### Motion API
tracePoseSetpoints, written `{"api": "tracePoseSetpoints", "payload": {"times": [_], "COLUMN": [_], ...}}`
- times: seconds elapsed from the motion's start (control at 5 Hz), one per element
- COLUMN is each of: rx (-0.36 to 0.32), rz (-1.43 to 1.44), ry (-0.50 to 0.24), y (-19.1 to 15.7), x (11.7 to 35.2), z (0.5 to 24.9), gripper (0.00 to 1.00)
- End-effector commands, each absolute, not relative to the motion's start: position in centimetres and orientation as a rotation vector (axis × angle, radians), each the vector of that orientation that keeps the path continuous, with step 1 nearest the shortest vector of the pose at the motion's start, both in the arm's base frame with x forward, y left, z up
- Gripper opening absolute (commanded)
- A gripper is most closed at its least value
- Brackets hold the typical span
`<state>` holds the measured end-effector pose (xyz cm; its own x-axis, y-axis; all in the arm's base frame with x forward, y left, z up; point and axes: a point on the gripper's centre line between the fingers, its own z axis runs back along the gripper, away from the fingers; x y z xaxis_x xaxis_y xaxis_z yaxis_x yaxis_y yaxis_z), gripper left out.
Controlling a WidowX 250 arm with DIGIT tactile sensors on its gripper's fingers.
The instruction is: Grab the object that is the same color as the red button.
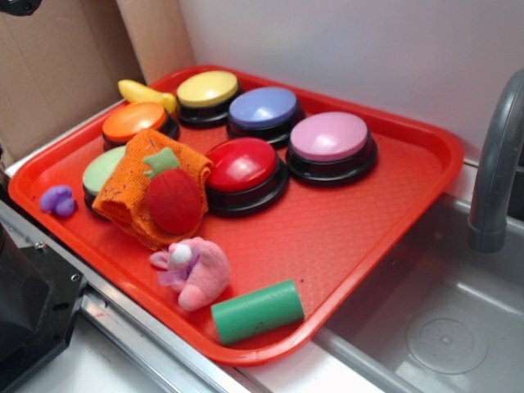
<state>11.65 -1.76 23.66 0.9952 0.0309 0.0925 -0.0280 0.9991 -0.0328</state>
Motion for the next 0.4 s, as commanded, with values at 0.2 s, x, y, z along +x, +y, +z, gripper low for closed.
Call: {"api": "tracePoseSetpoints", "payload": {"times": [0.2], "rx": [-0.004], "rz": [0.014], "ry": [-0.095], "y": [-1.8], "x": [12.7], "z": [21.9], "gripper": [1.00]}}
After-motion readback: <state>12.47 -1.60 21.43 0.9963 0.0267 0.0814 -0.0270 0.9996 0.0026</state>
